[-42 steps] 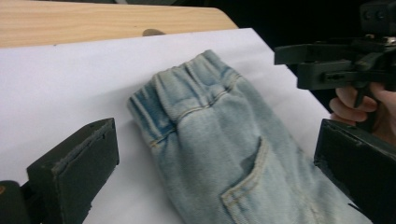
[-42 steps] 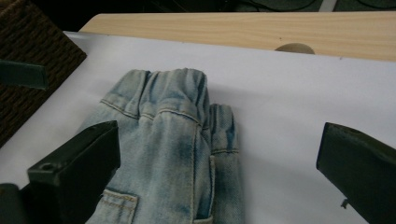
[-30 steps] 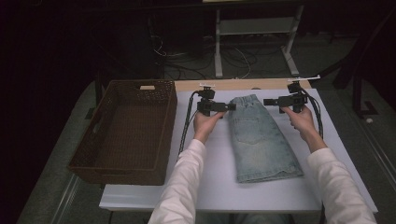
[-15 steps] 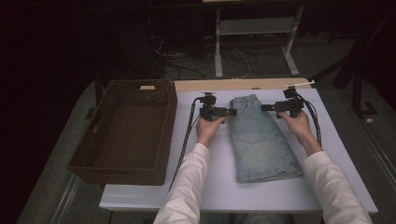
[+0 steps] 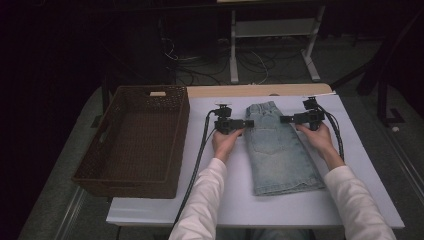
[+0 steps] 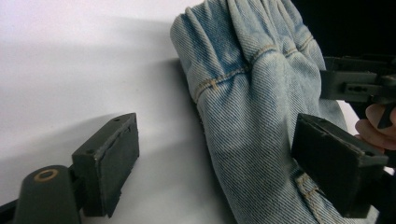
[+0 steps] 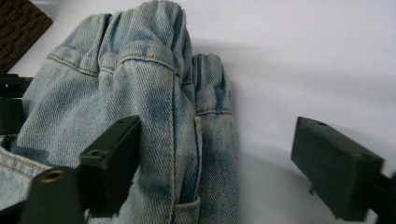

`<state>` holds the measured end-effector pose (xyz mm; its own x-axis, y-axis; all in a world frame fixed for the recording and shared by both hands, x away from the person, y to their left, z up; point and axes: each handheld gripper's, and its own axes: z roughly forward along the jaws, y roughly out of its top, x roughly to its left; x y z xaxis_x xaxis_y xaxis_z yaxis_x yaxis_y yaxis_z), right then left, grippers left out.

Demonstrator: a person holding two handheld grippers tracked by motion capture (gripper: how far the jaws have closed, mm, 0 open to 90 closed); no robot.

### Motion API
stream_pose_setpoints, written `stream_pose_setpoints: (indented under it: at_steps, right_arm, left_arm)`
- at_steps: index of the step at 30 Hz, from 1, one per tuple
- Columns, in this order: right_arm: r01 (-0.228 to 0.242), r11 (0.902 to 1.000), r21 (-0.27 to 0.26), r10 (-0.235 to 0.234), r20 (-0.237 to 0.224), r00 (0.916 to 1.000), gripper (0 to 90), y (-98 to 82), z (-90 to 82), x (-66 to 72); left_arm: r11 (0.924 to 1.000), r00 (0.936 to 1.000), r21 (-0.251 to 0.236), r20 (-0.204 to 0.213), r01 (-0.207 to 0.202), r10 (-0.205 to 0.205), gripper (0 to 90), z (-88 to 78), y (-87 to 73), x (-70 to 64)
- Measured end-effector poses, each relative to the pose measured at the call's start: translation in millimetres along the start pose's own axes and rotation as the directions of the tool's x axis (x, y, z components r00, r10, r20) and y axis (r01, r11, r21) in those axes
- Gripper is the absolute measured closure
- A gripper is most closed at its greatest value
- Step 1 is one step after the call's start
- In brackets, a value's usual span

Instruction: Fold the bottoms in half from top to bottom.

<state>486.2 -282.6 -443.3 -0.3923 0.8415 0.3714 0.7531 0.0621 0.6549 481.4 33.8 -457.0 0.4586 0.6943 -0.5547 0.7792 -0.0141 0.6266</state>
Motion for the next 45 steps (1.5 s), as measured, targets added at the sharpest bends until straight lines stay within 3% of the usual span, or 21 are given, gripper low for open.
stream_pose_setpoints:
  at_steps: [9, 17, 22, 32, 35, 37, 40, 45]
  right_arm:
    - [-0.001, 1.0, 0.005, 0.001, -0.02, 0.9998, 38.3, -3.9, 3.7, 2.8]
    - [-0.013, 0.9997, 0.022, 0.013, -0.035, 0.9993, 42.5, -7.2, 7.5, 2.6]
    - [-0.029, 0.9992, 0.026, 0.031, -0.043, 0.9986, 46.7, -10.8, 9.0, 2.0]
    - [-0.07, 0.9965, 0.045, 0.073, -0.091, 0.9931, 72.6, -12.0, 8.6, -0.5]
    - [-0.092, 0.9945, 0.049, 0.098, -0.113, 0.9888, 76.5, -11.9, 7.1, -3.6]
    - [-0.083, 0.9951, 0.053, 0.088, -0.112, 0.9898, 77.6, -10.9, 5.6, -3.0]
    - [-0.062, 0.9967, 0.052, 0.067, -0.11, 0.9916, 78.4, -8.7, 3.2, -0.6]
    - [-0.061, 0.9971, 0.046, 0.068, -0.147, 0.9868, 79.2, -4.0, -5.0, -3.4]
  left_arm:
    - [0.9999, 0.9999, 0.001, -0.007, -0.014, 0.014, 30.7, 3.7, -4.4, -5.2]
    - [1.0, 1.0, 0.004, 0.006, -0.001, 0.001, 39.6, 7.4, -7.1, -8.9]
    - [0.9997, 0.999, 0.014, 0.04, 0.019, -0.02, 53.2, 10.8, -9.0, -8.6]
    - [0.9992, 0.998, 0.023, 0.053, 0.033, -0.034, 71.9, 10.7, -8.4, -9.2]
    - [0.9995, 0.9981, 0.023, 0.058, 0.02, -0.021, 77.2, 9.7, -8.0, -9.9]
    - [0.9992, 0.9972, 0.025, 0.068, 0.03, -0.031, 80.4, 9.0, -7.7, -9.1]
    - [0.9997, 0.9982, 0.023, 0.06, 0.009, -0.011, 82.3, 7.3, -6.7, -10.7]
    - [0.9977, 0.9964, 0.044, 0.069, -0.052, 0.049, 83.0, 2.5, 4.3, -15.0]
